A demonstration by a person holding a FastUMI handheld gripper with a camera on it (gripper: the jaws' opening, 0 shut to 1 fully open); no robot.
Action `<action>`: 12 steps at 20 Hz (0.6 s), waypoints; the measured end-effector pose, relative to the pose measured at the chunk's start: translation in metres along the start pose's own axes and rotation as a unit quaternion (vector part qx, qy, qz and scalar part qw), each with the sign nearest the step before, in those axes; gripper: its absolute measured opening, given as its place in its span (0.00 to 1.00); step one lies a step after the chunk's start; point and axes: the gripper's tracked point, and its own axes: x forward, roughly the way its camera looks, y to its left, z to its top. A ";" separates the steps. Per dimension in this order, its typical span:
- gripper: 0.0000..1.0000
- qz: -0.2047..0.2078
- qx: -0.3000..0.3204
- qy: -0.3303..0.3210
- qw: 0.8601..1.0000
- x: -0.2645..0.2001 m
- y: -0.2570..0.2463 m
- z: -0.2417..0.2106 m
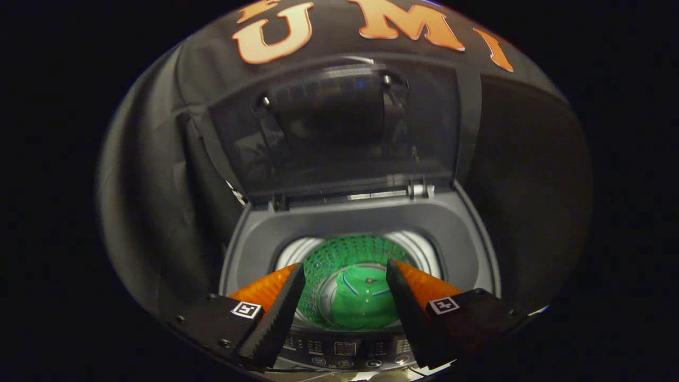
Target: Put the clothes into the washing machine and then close the washing machine lid.
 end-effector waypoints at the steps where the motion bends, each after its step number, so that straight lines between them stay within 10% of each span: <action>1: 0.99 0.005 -0.006 -0.026 1.000 -0.011 0.001 0.021; 12: 0.98 0.036 -0.025 -0.201 0.979 -0.088 0.014 0.232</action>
